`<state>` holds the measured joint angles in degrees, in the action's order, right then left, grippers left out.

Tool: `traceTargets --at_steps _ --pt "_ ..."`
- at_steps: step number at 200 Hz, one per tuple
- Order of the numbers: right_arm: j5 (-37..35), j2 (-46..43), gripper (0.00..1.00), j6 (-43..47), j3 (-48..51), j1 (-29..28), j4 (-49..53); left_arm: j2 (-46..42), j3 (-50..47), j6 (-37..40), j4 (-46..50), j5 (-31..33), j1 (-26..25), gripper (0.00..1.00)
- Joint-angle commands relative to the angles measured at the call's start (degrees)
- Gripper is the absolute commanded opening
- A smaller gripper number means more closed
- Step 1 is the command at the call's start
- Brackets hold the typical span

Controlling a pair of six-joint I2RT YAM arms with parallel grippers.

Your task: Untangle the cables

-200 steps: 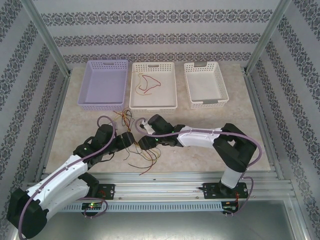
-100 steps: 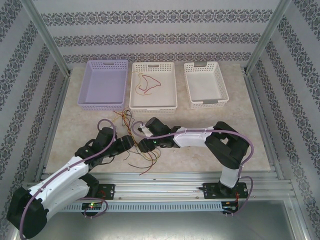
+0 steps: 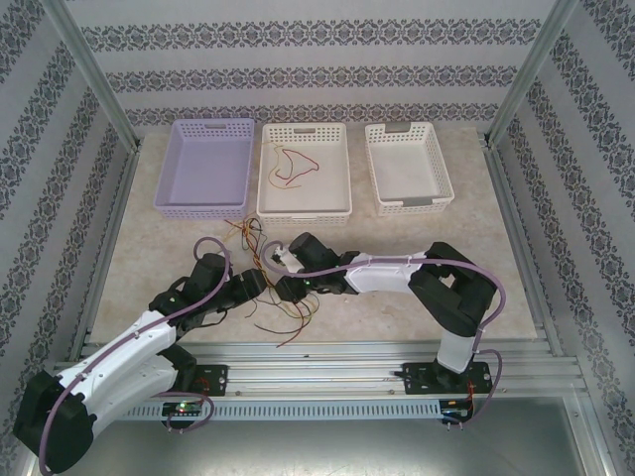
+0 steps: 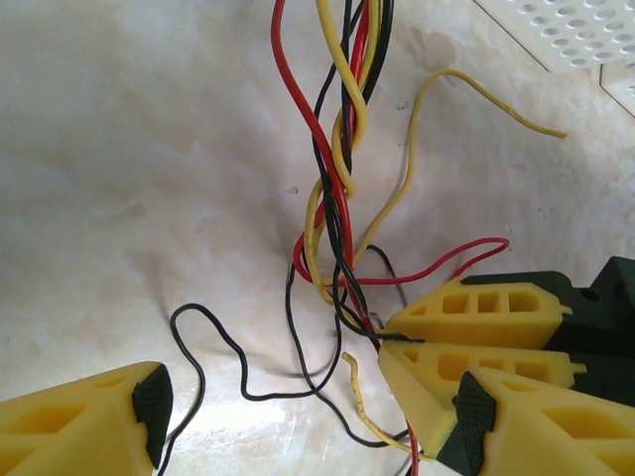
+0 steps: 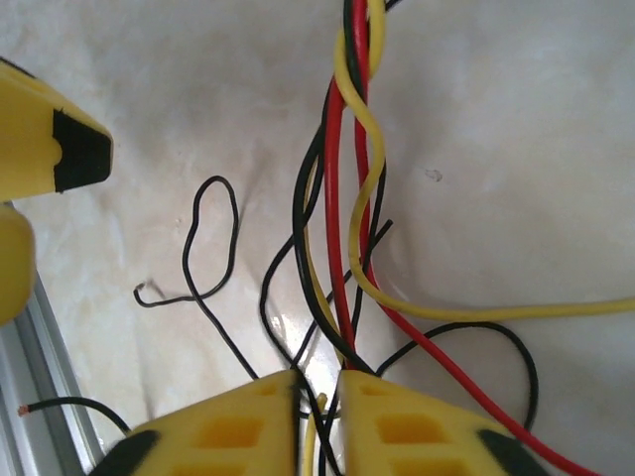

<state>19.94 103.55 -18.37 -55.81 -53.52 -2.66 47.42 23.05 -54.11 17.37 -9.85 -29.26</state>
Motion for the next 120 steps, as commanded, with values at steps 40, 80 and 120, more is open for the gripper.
traceTargets --at_steps 40,80,120 --pt "1.49 -7.94 0.00 2.37 -0.37 -0.15 2.67 0.61 -1.59 -0.73 -2.13 -0.11 -0.41 0.76" --pt "6.73 -17.63 0.00 0.62 1.65 2.59 0.77 1.78 -3.30 -1.56 -6.98 -1.60 -0.38 0.71" --pt "10.41 -22.97 0.00 -1.40 2.47 4.73 -0.26 4.26 -5.27 -3.22 -16.20 -4.52 -0.39 0.69"
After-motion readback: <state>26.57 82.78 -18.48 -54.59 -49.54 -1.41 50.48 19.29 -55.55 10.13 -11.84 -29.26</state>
